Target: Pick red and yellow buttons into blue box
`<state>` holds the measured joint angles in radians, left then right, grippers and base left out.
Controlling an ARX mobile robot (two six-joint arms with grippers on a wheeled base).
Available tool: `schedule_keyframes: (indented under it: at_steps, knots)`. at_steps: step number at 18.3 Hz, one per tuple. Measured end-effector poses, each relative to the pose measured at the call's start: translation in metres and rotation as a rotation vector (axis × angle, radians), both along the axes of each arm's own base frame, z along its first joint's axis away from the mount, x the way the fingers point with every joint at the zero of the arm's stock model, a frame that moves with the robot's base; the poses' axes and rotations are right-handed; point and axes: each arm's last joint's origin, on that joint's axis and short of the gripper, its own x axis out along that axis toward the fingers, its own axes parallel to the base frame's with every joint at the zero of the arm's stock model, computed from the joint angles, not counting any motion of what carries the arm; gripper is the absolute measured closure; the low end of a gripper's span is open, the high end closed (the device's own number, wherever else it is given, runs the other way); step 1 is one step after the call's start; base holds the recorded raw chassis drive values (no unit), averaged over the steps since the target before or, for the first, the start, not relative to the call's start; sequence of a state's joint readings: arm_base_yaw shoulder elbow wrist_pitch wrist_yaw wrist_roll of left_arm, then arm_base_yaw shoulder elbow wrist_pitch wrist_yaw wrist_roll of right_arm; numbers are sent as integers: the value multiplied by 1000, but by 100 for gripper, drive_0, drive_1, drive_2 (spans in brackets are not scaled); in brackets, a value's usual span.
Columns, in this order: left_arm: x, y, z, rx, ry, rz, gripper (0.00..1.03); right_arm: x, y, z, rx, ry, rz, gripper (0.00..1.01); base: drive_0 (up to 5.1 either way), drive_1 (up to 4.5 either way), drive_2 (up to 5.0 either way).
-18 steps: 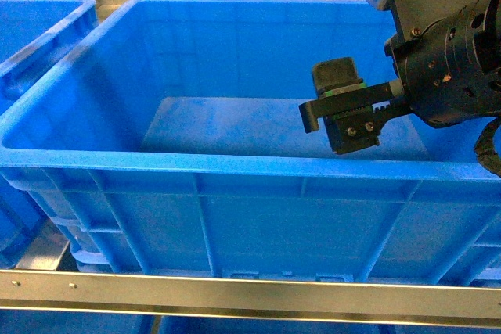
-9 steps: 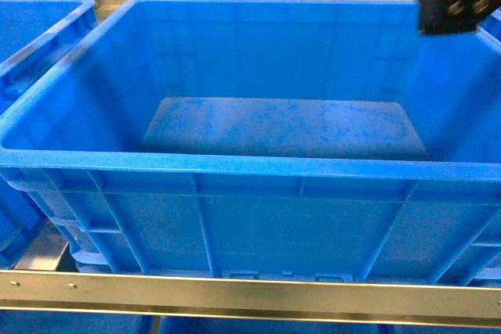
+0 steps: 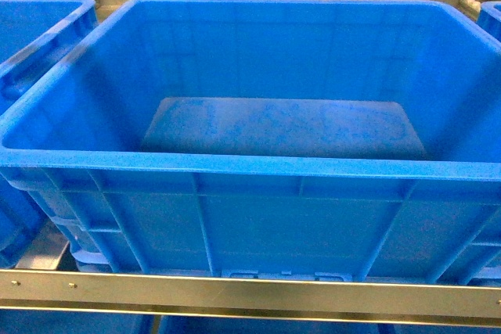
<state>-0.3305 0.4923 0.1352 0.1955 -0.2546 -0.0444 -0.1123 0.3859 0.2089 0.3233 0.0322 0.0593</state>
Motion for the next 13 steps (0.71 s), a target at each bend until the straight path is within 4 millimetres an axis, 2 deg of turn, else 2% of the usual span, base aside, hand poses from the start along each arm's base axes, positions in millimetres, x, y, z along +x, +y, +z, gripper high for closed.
schedule_keyframes:
  at_steps: [2,3,6,8,11,13]
  knots:
    - [0,0,0,0,0,0,75,-19,4,-11,21,17,-34,3,0,0,0]
    - [0,0,0,0,0,0,75,-22,4,-7,21,-20,-30,3,0,0,0]
    - [4,-1,4,5,-40,9,75,-22,4,-8,29,-6,-32,3,0,0,0]
    - [14,-1,18,0,-76,12,75,-22,4,-8,30,-6,-32,3,0,0,0]
    - [43,-3,42,-19,-111,-32,75,-22,4,-8,30,-6,-32,3,0,0,0]
    - [80,-16,58,-12,-68,-128,75,-22,4,-8,30,-6,-32,3,0,0,0]
